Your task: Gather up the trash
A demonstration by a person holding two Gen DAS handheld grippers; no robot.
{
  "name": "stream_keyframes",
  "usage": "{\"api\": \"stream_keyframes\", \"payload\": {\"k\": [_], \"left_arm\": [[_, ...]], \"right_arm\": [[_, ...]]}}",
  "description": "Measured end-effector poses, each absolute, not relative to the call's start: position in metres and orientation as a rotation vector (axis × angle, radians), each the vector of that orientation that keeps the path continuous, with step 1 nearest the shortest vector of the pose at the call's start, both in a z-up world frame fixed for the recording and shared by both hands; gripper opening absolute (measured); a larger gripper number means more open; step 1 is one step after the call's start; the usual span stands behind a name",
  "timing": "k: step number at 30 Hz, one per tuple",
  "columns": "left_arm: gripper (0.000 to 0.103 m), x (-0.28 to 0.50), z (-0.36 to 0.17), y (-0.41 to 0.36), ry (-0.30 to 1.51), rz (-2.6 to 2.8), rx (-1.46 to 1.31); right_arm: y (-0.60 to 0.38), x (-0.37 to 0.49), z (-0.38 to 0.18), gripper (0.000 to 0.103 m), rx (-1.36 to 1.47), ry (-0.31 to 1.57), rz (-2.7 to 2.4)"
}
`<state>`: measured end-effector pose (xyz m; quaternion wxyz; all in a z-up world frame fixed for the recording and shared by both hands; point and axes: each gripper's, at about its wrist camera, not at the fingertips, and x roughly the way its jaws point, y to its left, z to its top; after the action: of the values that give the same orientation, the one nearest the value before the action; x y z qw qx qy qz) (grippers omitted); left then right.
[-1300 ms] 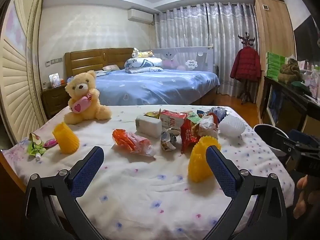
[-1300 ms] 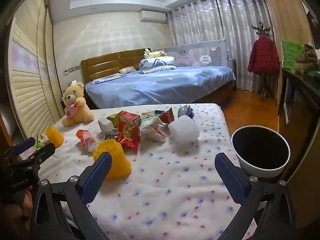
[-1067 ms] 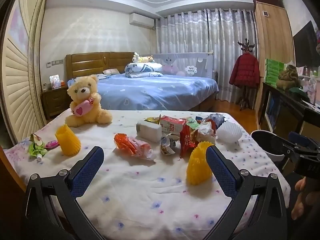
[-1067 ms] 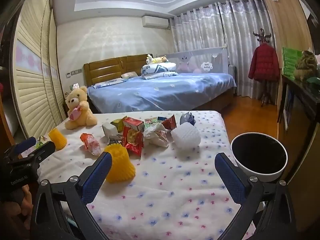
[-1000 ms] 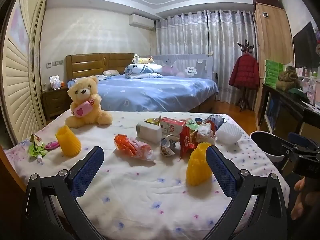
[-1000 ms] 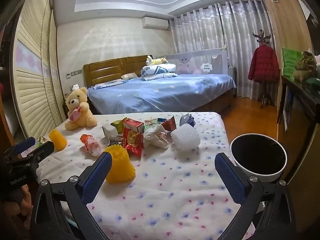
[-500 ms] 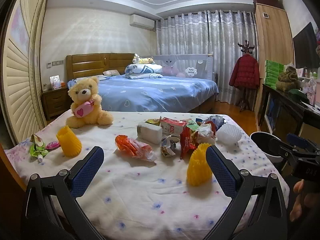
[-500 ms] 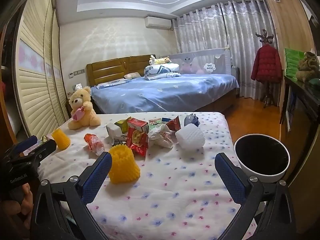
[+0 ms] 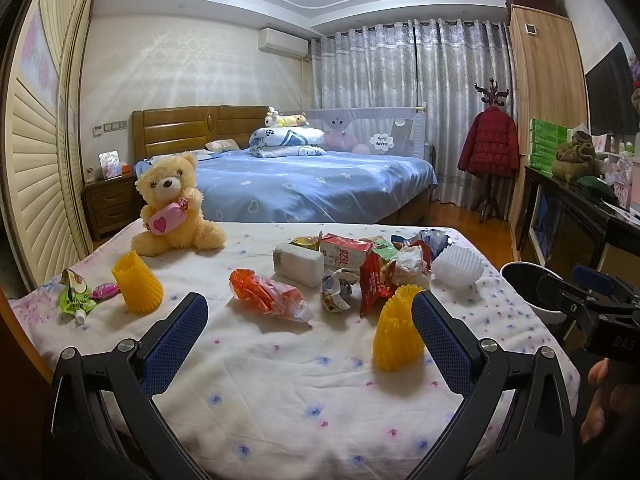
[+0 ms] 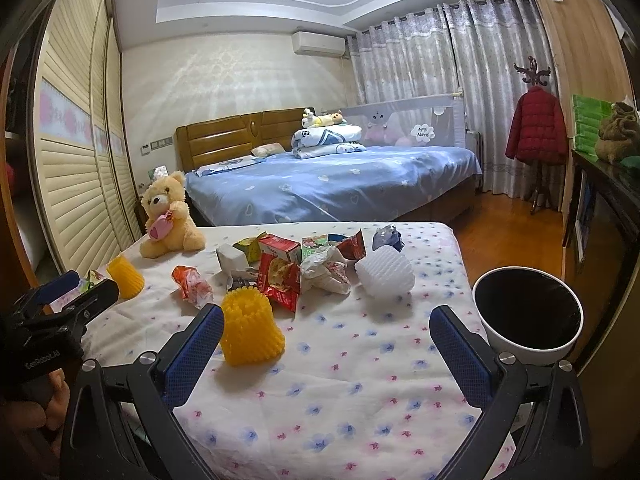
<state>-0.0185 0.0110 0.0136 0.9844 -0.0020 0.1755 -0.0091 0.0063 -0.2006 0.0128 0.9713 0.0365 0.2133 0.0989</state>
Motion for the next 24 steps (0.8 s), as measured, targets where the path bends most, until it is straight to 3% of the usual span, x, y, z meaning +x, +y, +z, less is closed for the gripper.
{"api": "stream_keyframes", "payload": {"k": [24], "left_arm": [[0.103, -0.0200, 0.0108, 0.0091, 0.355, -0.018, -0.003]], "right_arm": [[-0.1962, 0.0050, 0.0139, 0.103, 0.077, 0.434, 0.220]]}}
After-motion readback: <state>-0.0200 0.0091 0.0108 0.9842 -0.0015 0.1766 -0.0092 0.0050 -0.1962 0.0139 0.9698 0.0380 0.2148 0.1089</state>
